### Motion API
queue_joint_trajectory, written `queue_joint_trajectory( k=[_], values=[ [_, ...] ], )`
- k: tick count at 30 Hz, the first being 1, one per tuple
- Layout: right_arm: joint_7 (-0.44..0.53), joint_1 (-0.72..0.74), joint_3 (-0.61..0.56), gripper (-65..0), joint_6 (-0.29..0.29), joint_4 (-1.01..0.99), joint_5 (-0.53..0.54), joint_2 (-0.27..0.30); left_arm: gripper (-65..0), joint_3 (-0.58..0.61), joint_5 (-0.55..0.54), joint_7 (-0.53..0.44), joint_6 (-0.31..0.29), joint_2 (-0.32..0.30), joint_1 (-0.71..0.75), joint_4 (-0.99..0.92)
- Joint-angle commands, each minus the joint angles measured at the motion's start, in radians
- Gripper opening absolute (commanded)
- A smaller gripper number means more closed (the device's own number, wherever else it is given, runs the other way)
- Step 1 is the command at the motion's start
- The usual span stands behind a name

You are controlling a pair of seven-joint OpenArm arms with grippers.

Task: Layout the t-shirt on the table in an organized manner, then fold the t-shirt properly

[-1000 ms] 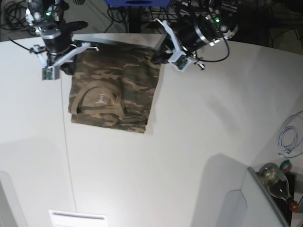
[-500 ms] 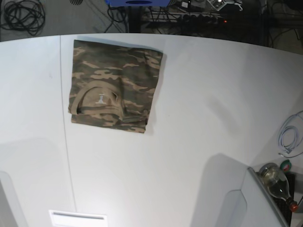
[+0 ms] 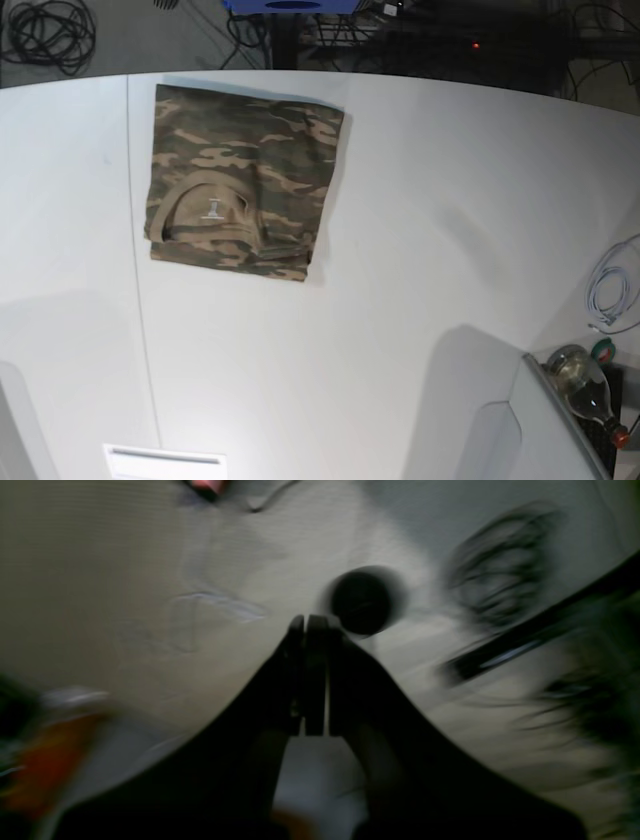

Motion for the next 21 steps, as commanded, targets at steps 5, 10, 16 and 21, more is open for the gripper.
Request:
queue_joint_trajectory(
  k=[5,10,16,21],
  values=[
    [0.171,0.07,-0.017,-65.0,-0.009,-0.147,0.006,-0.023,-65.0,-0.066,0.011,-0.002,0.197,0.086,-0.042,0.0],
    [0.174,0.07,-0.017,-65.0,-0.009,-0.152,0.007,-0.02,-65.0,-0.074,0.018,0.136,0.218,0.127,-0.048,0.1],
    [0.177,0.084,-0.02,-65.0,-0.009,-0.147,0.006,-0.025,-65.0,-0.072,0.018,0.171,0.218,0.127,-0.089,0.083],
    [0.177,0.096,-0.022,-65.0,-0.009,-0.147,0.004,-0.028,-65.0,-0.072,0.017,0.171,0.218,0.124,-0.086,0.046]
  ],
)
